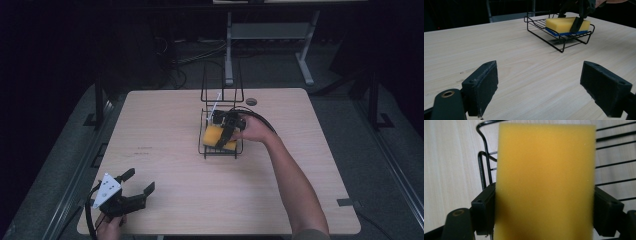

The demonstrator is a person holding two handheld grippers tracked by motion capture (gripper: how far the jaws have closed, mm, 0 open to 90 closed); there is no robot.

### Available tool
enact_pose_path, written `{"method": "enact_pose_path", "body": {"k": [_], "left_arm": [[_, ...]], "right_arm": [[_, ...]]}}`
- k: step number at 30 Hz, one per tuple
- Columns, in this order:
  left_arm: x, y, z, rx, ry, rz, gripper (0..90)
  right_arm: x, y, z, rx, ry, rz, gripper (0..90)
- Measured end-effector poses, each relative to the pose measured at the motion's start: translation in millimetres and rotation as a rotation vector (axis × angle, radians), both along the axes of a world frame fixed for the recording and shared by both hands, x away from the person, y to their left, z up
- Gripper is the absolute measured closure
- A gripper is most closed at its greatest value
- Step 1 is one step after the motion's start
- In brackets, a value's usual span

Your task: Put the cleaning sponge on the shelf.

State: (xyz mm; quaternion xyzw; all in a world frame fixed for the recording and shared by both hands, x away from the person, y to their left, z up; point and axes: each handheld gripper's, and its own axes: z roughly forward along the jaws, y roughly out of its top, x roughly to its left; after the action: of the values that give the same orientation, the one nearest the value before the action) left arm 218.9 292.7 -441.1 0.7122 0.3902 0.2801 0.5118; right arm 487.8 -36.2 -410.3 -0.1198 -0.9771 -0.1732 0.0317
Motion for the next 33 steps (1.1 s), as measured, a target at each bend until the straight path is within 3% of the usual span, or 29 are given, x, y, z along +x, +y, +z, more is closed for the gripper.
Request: {"method": "enact_pose_path", "body": {"k": [5,9,33], "left_arm": [[0.0,-0.1,0.0,0.003,0.000,0.000,14.0],[0.4,0.4,-0.1,-0.004,0.004,-0.002,14.0],[-0.4,-1.0,0.4,0.003,0.001,-0.006,14.0]], "right_arm": [[-0.3,-3.8,-0.7,0.003,-0.010,-0.010,19.6],[-1.5,-4.9,1.1,0.016,0.016,-0.014,16.9],[-7.5,-10.0,16.2,0.074,-0.001,-0.051,15.6]]}}
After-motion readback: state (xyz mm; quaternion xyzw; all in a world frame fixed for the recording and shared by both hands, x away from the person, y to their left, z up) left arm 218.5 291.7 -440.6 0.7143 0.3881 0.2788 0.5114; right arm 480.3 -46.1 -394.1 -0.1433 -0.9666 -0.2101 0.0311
